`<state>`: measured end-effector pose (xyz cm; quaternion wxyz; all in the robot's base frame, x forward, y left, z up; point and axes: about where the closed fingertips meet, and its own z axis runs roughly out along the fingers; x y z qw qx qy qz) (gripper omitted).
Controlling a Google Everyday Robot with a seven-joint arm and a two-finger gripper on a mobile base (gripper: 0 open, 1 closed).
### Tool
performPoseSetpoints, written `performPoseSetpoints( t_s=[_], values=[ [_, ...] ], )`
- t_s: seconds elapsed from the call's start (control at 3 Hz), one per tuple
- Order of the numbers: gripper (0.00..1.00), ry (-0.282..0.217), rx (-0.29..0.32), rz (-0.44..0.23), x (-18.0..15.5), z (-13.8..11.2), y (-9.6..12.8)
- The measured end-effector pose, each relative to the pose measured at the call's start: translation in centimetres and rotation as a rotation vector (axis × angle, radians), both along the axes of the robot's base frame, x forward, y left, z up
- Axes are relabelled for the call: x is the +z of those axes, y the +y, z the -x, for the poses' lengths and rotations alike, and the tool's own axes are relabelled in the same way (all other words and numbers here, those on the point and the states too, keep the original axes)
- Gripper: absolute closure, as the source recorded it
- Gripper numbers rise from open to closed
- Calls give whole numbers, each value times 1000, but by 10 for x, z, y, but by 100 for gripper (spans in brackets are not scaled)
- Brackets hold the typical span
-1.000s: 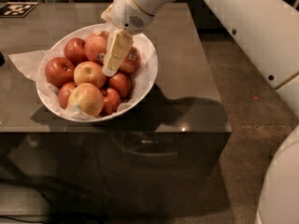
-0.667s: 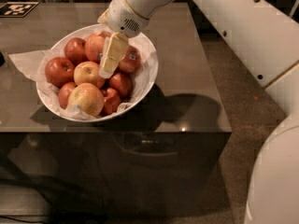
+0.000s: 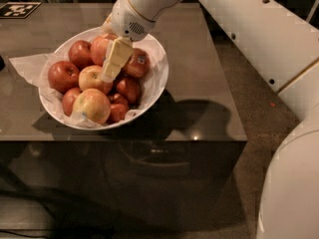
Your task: Pick apple from white bowl
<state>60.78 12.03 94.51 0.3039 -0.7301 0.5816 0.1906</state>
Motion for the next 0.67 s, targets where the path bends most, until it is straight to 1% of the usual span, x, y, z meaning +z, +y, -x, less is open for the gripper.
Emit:
performPoseSetpoints(
  t_s=[0.67],
  values=[
    [66,0,0,0,0,0,0]
  ],
)
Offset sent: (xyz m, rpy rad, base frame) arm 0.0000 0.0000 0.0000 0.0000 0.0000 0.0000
